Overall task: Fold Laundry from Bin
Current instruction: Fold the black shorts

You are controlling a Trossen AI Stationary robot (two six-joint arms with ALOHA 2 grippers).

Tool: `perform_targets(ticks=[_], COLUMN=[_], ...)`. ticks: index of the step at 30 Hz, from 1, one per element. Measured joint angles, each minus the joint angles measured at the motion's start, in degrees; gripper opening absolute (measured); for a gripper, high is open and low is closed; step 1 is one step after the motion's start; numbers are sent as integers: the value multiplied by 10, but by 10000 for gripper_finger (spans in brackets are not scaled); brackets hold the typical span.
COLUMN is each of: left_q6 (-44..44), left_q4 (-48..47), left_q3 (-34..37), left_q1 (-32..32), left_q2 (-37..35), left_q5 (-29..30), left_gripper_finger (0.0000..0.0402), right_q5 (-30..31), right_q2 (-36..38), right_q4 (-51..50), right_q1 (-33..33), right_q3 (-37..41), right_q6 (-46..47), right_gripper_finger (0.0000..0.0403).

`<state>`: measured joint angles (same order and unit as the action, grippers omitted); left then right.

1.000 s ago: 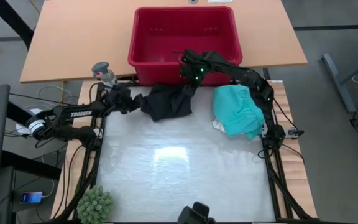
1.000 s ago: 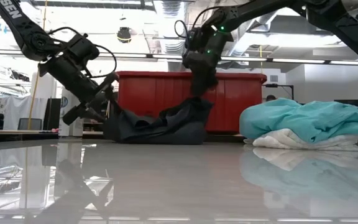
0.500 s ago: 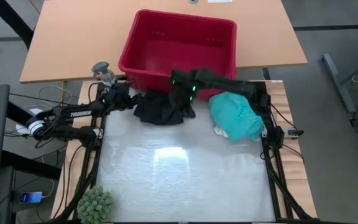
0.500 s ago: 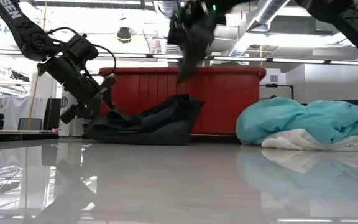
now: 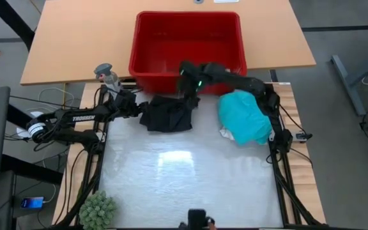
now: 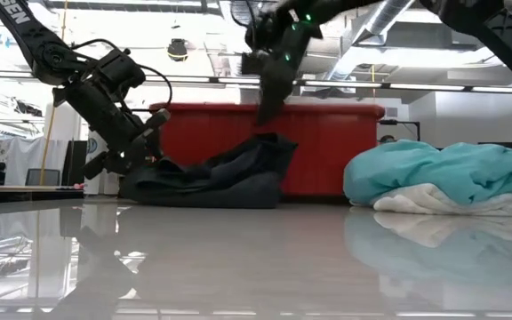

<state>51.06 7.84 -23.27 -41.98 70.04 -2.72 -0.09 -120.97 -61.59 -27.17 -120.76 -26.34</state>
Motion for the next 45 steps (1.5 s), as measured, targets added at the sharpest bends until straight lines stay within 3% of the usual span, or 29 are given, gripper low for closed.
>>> perform_targets(ticks=[4,12,15,19,29,37,40,45], left_q6=[7,-40,-39,-59,-129,-172,-185,-181], left_q4=[7,32,34,20,-33,-68,-116,-232], left_q3=[0,0,0,0,0,0,0,0], left_q1=[0,-1,-1,-1,5,37,56,90], left_q2=[0,0,0,0,-3,-27,-62,-144], left_q5=[7,-4,-31,-116,-102,-165,-148,-63], left_gripper_finger=[227,227,227,227,227,227,227,227], right_q5=[55,-34,-39,-45,-80,-74,-61,-62], right_q2=[-1,9,13,11,8,7,7,6], right_q4=[35,16,9,-11,3,123,144,182], right_q1=[-38,-37,-15,16,147,209,197,172], right_q3=[1,-5,-7,-6,7,63,92,135], right_q6=[14,58,58,47,-19,-52,-32,-9], right_gripper_finger=[211,211,211,211,211,211,210,197])
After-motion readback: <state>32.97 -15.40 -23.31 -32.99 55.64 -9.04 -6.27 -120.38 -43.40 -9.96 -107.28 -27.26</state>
